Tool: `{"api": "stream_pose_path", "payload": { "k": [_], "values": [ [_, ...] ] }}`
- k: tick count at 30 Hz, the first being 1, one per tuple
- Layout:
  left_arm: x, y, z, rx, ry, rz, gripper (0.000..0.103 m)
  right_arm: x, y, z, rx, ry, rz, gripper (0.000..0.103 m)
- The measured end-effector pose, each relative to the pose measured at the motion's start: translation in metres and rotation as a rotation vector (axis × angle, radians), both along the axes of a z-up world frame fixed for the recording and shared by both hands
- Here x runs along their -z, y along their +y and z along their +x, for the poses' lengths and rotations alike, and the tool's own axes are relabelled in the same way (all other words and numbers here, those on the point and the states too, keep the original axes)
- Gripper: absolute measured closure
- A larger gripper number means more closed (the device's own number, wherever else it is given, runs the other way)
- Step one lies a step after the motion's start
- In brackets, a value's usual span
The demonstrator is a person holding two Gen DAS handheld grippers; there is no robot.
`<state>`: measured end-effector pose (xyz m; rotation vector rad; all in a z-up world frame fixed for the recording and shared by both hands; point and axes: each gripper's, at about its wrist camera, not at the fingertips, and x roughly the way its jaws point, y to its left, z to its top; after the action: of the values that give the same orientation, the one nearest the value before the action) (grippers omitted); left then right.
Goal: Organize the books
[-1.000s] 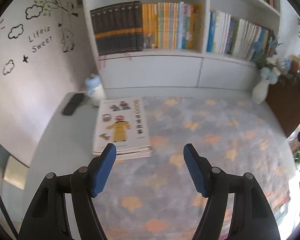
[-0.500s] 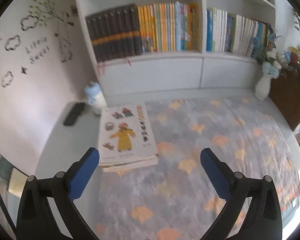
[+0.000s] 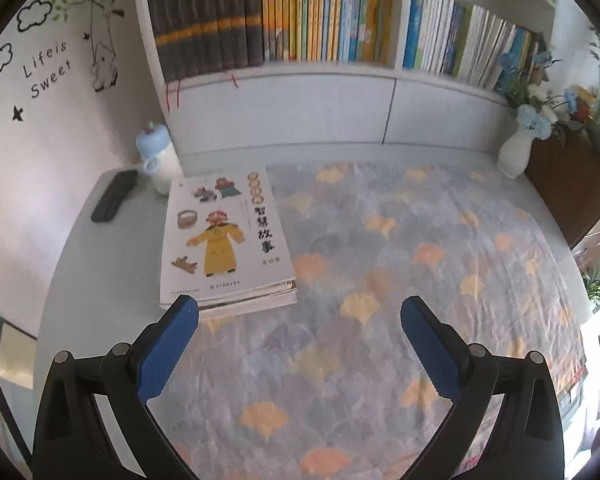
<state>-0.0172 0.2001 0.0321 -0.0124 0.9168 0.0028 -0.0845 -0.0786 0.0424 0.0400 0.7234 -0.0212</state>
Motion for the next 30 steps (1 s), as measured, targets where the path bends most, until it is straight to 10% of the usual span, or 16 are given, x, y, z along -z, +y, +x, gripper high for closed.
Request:
{"api": "stream_pose_path", "payload": {
  "k": [30],
  "values": [
    [-0.019,-0.023,0.005,0.045,-0.068,0.06,0.002,0.009,-0.009,-0.003,0.049,0.033,0.017,0.015]
  ]
}}
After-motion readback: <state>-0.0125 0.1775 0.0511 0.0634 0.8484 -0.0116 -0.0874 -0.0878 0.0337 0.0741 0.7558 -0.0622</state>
